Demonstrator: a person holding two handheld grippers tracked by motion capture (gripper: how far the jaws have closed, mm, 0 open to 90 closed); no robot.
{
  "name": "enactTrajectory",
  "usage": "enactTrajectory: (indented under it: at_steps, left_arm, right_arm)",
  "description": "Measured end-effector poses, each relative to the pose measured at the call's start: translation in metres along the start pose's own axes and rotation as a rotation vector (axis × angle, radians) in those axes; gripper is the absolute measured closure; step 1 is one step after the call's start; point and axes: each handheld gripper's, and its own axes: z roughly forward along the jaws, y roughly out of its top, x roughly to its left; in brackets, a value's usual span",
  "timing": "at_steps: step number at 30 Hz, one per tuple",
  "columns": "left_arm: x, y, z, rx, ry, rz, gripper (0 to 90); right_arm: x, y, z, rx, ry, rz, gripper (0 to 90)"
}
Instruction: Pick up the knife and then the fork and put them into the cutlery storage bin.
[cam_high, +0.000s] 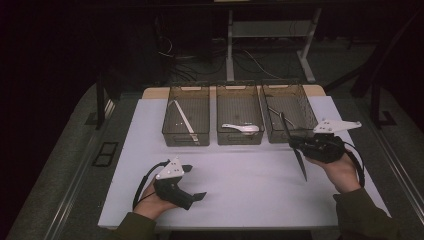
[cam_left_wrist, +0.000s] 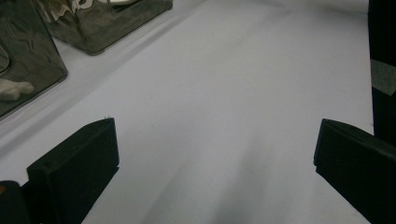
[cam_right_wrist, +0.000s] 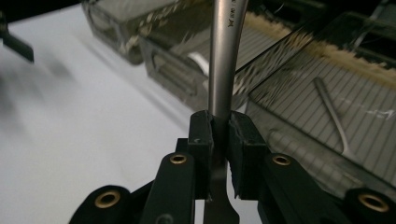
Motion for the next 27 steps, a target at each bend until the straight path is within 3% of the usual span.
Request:
enactTrajectory:
  at_steps: [10, 17, 27]
  left_arm:
    - [0.0, 0.0, 0.0, -0.004, 0.004, -0.002, 0.0]
    - [0.001, 0.0, 0.0, -0.002, 0.004, -0.002, 0.0]
    - [0.0, -0.001, 0.0, -0.006, 0.003, -0.013, 0.0]
  right_arm:
    - [-0.019, 0.008, -0.008, -0.059, -0.039, 0.04, 79.8]
    - [-0.04, 0.032, -0.008, -0.115, -0.107, 0.044, 79.8]
    - [-0.071, 0.07, 0.003, -0.139, -0.216, 0.029, 79.8]
